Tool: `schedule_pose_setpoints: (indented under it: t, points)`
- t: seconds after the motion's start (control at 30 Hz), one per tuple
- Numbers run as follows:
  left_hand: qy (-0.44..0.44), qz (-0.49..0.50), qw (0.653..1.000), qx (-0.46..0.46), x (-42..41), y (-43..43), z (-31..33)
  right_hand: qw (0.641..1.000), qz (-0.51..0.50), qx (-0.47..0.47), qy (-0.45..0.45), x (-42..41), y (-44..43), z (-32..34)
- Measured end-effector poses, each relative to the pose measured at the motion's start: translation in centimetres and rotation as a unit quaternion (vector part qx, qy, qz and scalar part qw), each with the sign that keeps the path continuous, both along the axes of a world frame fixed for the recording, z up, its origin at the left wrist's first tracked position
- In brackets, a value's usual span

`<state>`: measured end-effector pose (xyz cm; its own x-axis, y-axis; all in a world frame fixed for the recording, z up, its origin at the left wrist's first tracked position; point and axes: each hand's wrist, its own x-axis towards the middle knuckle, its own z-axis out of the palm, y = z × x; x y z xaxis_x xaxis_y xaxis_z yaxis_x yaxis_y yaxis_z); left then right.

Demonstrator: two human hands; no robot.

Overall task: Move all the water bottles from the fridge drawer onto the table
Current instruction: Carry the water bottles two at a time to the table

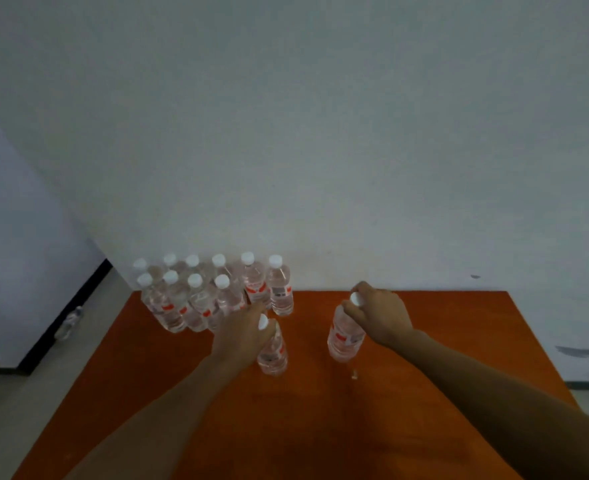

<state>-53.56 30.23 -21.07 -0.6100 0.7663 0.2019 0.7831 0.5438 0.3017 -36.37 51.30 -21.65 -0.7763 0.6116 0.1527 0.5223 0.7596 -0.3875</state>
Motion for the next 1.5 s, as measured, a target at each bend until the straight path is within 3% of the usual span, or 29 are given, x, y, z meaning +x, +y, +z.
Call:
schedule_pose_setpoints:
  t: [0.4,0.63,0.8,0.97,1.17,1.5]
  points:
    - [-0.001,-0.076,0.993,-0.092,-12.5,5.5,-4.1,0.997,-0.049,-0.042,-0.029,-15.7,2.4,-3.8]
    - [0.04,-0.076,0.992,-0.094,-14.2,5.9,-4.8,0.993,-0.096,-0.053,-0.037,-19.4,2.7,-5.4]
    - [0.038,-0.082,0.993,-0.074,-13.7,5.5,-4.5,0.987,-0.11,-0.118,-0.015,-18.9,2.1,-5.3]
    - [0.082,-0.058,0.994,-0.036,-12.4,4.9,-2.1,0.981,-0.092,-0.17,-0.031,-16.3,1.3,-4.8]
    - [0.089,-0.114,0.989,-0.038,-8.3,4.9,-0.1,0.974,-0.118,-0.175,-0.084,-9.2,0.4,-3.6]
    - [0.105,-0.263,0.957,-0.059,8.5,7.9,2.6,0.96,-0.21,-0.164,-0.084,13.8,-2.3,1.0]
